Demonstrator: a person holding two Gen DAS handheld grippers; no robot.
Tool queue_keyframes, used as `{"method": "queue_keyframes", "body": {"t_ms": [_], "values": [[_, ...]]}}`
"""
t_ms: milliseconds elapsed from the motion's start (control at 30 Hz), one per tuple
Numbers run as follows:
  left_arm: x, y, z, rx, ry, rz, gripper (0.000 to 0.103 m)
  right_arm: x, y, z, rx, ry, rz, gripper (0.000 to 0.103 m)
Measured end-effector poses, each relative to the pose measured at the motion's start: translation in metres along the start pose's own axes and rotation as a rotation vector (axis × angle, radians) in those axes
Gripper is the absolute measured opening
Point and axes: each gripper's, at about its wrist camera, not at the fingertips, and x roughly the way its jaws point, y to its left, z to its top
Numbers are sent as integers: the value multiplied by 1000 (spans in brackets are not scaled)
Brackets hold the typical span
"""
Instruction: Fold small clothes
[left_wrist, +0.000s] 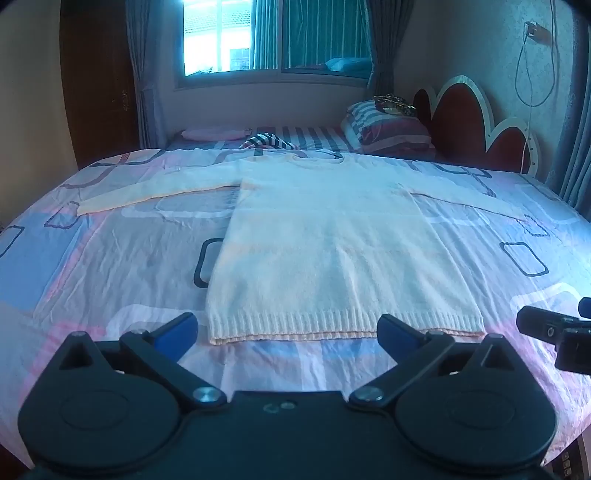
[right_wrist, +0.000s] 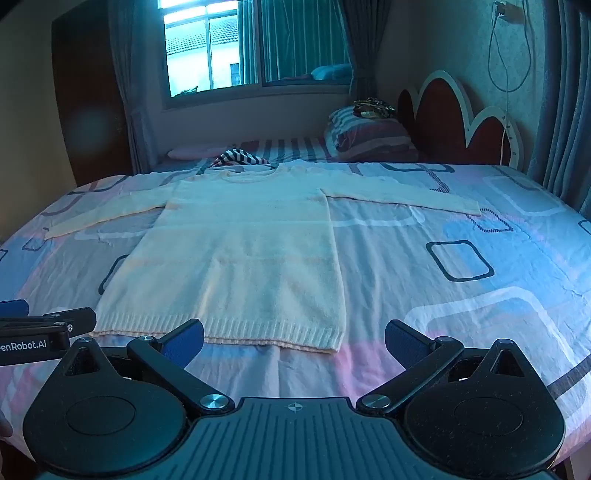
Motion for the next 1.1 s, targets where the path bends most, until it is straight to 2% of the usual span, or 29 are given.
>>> {"method": "queue_keyframes", "body": {"t_ms": [1100], "values": [[-6,1,-1,1,-10,11,103,-3,-1,0,18,-10,4,103]]}}
